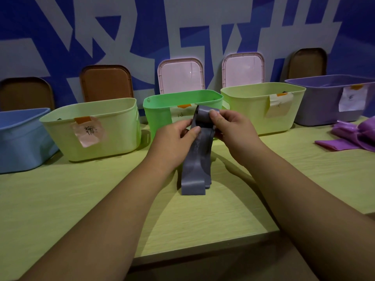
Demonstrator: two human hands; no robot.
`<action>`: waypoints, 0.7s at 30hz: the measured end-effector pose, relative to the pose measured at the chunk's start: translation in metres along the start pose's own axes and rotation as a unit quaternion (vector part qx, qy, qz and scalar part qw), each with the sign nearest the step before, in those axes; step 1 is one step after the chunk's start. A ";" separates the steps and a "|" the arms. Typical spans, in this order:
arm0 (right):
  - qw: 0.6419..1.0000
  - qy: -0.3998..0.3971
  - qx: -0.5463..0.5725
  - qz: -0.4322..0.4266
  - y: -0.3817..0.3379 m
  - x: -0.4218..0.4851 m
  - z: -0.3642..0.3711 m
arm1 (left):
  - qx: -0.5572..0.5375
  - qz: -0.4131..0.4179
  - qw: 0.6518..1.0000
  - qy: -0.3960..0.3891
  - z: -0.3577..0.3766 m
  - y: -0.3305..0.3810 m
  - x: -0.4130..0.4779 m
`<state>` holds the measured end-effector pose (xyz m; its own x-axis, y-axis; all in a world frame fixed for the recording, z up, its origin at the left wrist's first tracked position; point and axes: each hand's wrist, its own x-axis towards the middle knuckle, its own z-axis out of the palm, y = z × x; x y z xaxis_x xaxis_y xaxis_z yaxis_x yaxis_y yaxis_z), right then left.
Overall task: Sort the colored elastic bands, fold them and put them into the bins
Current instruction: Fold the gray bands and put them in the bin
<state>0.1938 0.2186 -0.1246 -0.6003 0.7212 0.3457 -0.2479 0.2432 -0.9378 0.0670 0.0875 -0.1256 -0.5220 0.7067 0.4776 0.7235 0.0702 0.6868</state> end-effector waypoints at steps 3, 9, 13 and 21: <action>1.000 0.013 0.019 0.007 -0.001 0.000 0.000 | -0.007 -0.018 1.000 -0.016 0.006 0.001 -0.002; 0.999 0.009 0.046 0.021 0.001 0.003 0.001 | 0.020 -0.038 0.999 -0.021 0.012 0.002 0.000; 0.997 0.040 0.066 0.032 0.004 0.009 -0.001 | -0.003 -0.023 0.995 -0.093 0.018 0.011 -0.005; 0.993 0.095 0.056 0.034 0.007 0.015 -0.004 | -0.011 -0.029 0.992 -0.120 0.020 0.016 -0.007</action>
<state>0.1859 0.2339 -0.1256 -0.4676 0.8452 0.2589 -0.3001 0.1237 -0.9458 0.0910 0.0979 -0.1284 -0.4379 0.8495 0.2942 0.6840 0.1025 0.7222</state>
